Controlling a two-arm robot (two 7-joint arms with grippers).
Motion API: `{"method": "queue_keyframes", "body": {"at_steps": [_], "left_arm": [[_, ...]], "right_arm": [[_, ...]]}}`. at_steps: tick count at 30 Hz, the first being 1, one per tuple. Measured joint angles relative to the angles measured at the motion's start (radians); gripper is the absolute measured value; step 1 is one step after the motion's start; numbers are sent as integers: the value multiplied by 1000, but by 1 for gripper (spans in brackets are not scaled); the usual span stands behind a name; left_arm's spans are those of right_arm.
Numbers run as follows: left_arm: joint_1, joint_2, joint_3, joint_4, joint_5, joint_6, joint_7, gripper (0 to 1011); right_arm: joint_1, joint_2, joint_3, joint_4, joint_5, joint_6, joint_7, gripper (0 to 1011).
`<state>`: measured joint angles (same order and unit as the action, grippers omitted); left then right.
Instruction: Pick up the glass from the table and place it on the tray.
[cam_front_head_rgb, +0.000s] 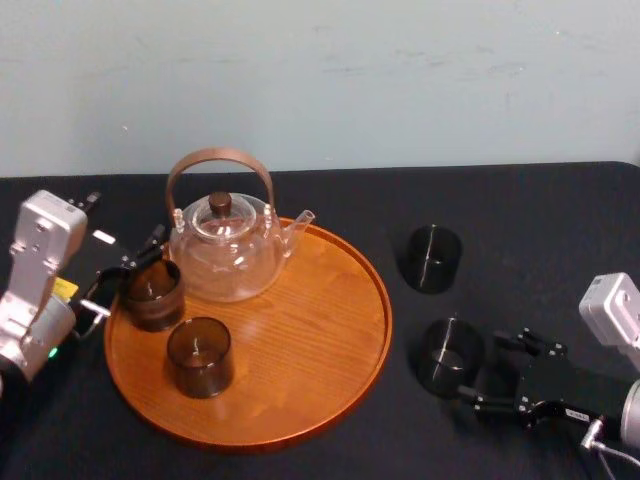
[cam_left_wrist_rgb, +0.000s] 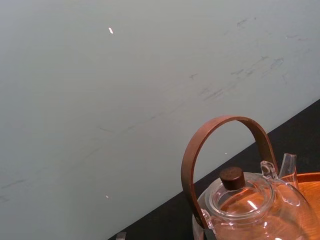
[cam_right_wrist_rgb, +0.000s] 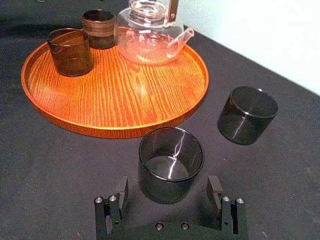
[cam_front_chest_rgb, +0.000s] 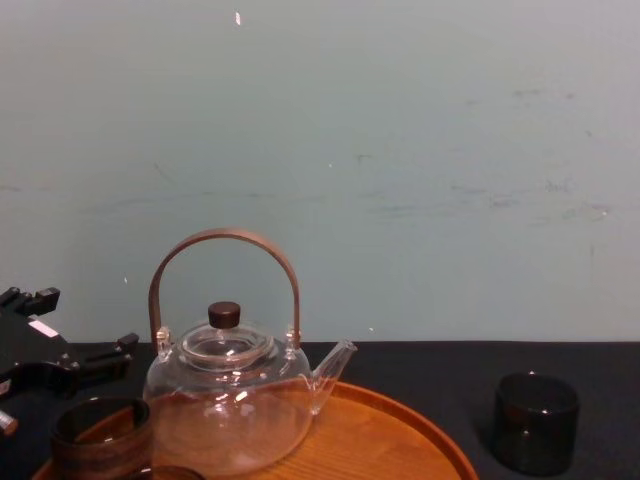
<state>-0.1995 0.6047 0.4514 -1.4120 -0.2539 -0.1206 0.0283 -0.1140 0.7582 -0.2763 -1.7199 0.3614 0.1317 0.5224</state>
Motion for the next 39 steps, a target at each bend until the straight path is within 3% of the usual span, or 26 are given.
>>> {"method": "queue_keyframes", "body": {"at_steps": [15, 39], "left_arm": [[0, 0, 0, 0, 0, 0, 0, 1001], [0, 0, 0, 0, 0, 0, 0, 1001]], "right_arm": [[76, -33, -42, 54, 59, 107, 7, 1002], [196, -63, -127, 134, 66, 139, 11, 1002]]}}
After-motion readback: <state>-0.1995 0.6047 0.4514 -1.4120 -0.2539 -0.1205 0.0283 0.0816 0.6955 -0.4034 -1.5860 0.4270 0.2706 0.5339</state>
